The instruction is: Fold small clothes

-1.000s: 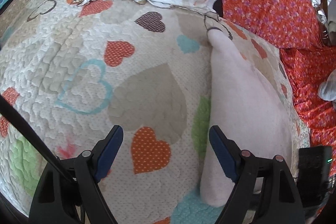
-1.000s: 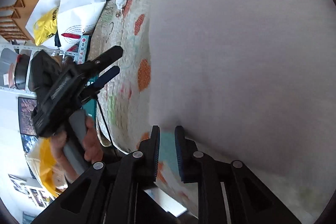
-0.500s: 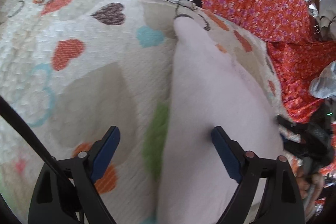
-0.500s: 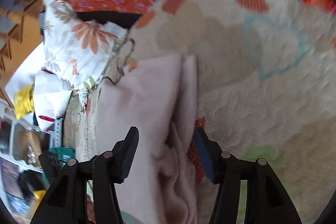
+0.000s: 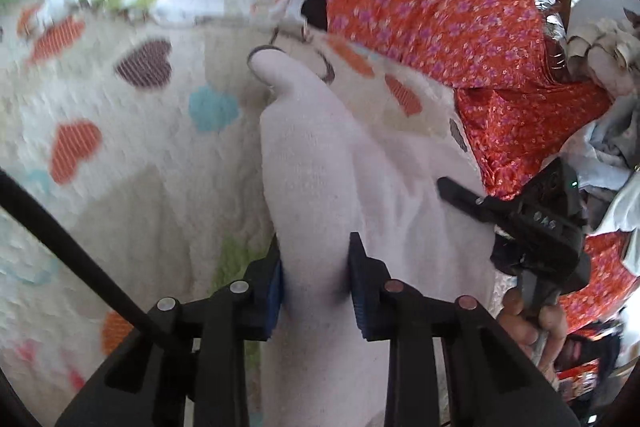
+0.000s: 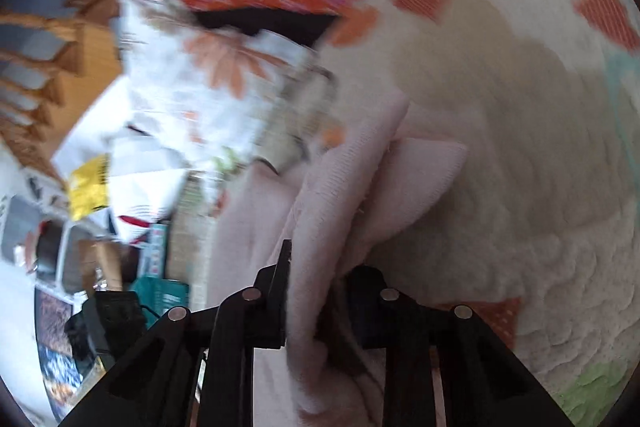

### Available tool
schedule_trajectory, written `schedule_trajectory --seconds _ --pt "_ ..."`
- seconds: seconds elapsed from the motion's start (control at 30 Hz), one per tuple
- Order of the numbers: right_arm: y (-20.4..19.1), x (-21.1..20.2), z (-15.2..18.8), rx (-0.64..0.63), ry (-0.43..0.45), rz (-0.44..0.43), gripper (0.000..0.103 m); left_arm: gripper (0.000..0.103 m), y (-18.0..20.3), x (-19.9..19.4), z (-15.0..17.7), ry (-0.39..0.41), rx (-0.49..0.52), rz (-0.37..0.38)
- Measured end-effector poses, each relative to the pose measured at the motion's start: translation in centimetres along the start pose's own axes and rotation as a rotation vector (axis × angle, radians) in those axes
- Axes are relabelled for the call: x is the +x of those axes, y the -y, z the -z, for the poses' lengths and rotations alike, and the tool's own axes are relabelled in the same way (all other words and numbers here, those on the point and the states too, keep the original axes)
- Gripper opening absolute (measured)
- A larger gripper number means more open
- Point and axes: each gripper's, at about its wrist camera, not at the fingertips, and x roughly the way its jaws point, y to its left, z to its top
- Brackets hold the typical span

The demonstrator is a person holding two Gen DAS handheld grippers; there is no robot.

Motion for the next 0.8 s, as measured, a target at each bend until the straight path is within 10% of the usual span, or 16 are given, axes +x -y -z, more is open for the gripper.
schedule_trajectory --seconds 0.17,0.23,0.47,0.63,0.8 --pt "2.3 1.3 0.3 0.016 -0.016 0.229 0.033 0.045 -2.7 3.0 1.1 -0.131 -0.068 -0.153" --pt "2.7 0.7 0.2 0.038 0.002 0.229 0.034 0.062 -4.0 3.2 1.6 -0.123 -0.133 -0.137" --pt "-1.8 -3.3 0.3 -0.099 0.13 0.214 0.034 0.063 -3.8 0.1 2.0 -0.035 -0.057 -0.217" --pt "-3.4 -0.6 2.6 -0.135 -0.041 0.075 0.034 0.067 -3.8 0.2 2.6 -0.041 -0.021 -0.239" --pt "-0.9 2.8 3.5 -0.123 -0.145 0.329 0.022 0.076 -3.8 1.0 3.7 -0.07 0.011 -0.252"
